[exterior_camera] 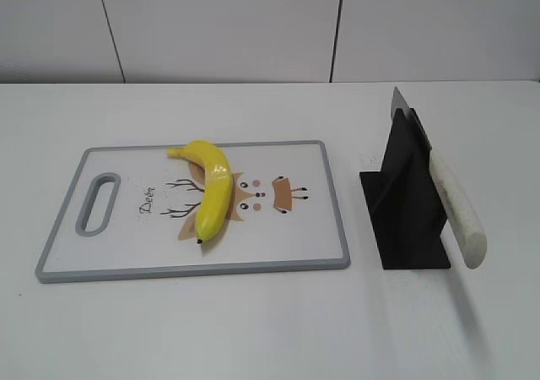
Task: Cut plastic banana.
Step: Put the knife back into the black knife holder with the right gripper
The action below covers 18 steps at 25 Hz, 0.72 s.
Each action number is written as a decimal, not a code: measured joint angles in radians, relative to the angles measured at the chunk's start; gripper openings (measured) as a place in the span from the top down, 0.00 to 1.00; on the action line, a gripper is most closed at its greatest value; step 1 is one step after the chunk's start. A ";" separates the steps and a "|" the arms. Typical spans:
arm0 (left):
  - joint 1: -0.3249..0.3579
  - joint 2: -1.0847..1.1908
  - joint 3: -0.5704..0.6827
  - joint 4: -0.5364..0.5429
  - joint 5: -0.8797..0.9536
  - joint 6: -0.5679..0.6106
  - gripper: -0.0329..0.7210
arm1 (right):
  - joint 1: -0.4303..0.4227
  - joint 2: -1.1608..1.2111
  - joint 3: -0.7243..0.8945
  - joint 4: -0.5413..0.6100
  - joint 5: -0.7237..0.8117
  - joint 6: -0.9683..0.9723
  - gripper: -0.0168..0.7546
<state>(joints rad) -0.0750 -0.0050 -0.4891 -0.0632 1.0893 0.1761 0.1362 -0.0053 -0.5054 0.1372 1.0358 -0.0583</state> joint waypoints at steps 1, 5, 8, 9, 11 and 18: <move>0.000 0.000 0.000 0.000 0.000 0.000 0.31 | -0.026 0.000 0.000 0.000 0.000 0.000 0.21; 0.000 0.000 0.000 0.000 0.000 0.000 0.31 | -0.093 0.000 0.000 0.000 0.000 0.000 0.21; 0.000 0.000 0.000 0.000 0.000 0.000 0.31 | -0.103 0.000 0.000 0.000 0.000 0.001 0.21; 0.000 0.000 0.000 0.000 0.000 0.000 0.31 | -0.103 0.000 0.000 0.000 0.000 0.001 0.21; 0.000 0.000 0.000 0.000 0.000 0.000 0.31 | -0.104 0.000 0.000 0.000 0.000 0.001 0.21; 0.000 0.000 0.000 0.000 0.000 0.000 0.31 | -0.104 0.000 0.000 0.000 0.000 0.001 0.21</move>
<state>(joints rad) -0.0750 -0.0050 -0.4891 -0.0628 1.0893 0.1761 0.0324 -0.0053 -0.5054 0.1372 1.0358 -0.0570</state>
